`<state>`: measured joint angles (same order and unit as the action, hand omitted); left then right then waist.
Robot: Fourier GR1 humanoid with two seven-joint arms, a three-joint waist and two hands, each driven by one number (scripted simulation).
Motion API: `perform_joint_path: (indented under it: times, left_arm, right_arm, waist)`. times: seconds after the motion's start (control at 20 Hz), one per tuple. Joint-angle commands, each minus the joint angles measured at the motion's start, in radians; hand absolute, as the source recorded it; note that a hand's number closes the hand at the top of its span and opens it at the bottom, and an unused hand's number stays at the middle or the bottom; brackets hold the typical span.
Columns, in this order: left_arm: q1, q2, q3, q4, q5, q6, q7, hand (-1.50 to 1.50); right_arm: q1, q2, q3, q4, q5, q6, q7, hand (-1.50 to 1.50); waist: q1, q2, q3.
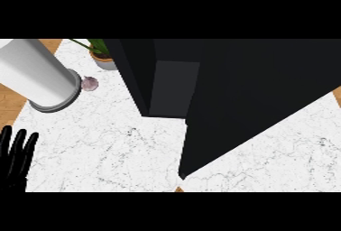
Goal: Pick up the wine, place it into the cabinet and close the cabinet
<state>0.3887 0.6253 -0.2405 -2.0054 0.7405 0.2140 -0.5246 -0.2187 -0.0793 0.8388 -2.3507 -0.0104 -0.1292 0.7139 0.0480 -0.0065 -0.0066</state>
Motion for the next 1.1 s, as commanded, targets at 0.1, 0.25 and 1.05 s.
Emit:
perform_joint_path:
  times: [0.1,0.25,1.05]
  left_arm:
    - [0.08,0.071,0.111,-0.023,0.084,-0.125,-0.008,-1.5]
    - [0.022,0.073,0.151,0.048,0.113,-0.163,-0.004,-1.5]
    - [0.03,0.13,0.307,0.127,0.232,-0.338,0.032,-1.5]
  right_arm:
    - [-0.278,0.074,0.043,0.162,-0.022,-0.188,-0.003,1.5]
    - [-0.409,0.074,0.001,0.232,-0.099,-0.255,0.009,1.5]
    - [-1.074,0.079,-0.306,1.011,-0.596,-0.191,-0.219,1.5]
  waist:
    - [0.021,0.001,0.001]
    - [0.013,0.007,0.0]
    - [0.041,0.022,0.003]
